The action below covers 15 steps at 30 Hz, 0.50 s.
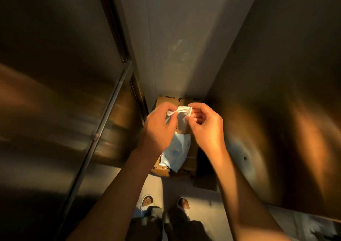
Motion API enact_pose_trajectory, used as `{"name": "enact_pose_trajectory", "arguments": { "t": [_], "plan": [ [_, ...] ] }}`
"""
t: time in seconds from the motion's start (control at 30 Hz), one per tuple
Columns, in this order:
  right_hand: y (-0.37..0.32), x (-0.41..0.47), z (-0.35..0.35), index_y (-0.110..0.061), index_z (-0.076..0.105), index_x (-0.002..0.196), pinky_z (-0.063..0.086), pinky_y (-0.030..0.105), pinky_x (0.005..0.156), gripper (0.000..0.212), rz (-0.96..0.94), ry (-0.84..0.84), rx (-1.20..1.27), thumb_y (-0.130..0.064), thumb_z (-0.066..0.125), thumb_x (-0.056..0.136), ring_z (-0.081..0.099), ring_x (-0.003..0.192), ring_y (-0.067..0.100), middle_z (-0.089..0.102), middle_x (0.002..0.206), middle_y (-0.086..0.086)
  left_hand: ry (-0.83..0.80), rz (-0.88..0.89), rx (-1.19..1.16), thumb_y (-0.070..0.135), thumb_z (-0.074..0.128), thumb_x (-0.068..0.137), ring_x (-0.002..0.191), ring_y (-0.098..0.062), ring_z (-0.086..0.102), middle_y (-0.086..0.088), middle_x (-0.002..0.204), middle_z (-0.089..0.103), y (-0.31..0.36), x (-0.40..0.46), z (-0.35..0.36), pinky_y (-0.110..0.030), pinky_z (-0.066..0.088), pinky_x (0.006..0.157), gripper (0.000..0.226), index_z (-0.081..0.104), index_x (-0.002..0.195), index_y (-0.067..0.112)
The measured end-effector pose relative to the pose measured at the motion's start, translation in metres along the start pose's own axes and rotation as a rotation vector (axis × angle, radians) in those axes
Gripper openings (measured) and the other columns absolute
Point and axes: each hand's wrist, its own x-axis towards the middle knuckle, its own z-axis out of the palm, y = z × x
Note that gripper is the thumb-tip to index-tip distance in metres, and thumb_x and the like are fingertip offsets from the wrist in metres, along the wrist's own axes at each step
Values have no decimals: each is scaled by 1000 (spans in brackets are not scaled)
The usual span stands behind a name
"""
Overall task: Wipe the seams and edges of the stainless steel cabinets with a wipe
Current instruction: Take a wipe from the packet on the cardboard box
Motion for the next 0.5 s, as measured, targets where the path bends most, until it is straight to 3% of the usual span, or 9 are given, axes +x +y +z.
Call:
{"name": "enact_pose_trajectory", "arguments": {
  "t": [0.17,0.3,0.5],
  "plan": [
    [-19,0,-17,-17,75,111,57,19,75,31,-54,58,17,5,70,89,71,85,9,73,93,-7,12,-125,-36,19,62,103,89,-9,65,5,97,66,40,2,-19,-10,47,69,6,63,105,24],
    [-31,1,-26,-17,76,107,60,29,73,38,-94,56,34,12,68,84,70,80,14,73,93,-4,50,-91,-6,16,60,102,96,-7,65,10,101,67,67,3,-38,-11,49,72,13,64,105,29],
    [-54,4,-40,-17,79,97,57,28,75,24,-224,-11,-4,3,72,85,69,82,12,72,91,-11,133,-46,27,14,63,101,101,-3,64,15,104,67,92,0,-63,-24,56,83,14,68,109,25]
  ]
}}
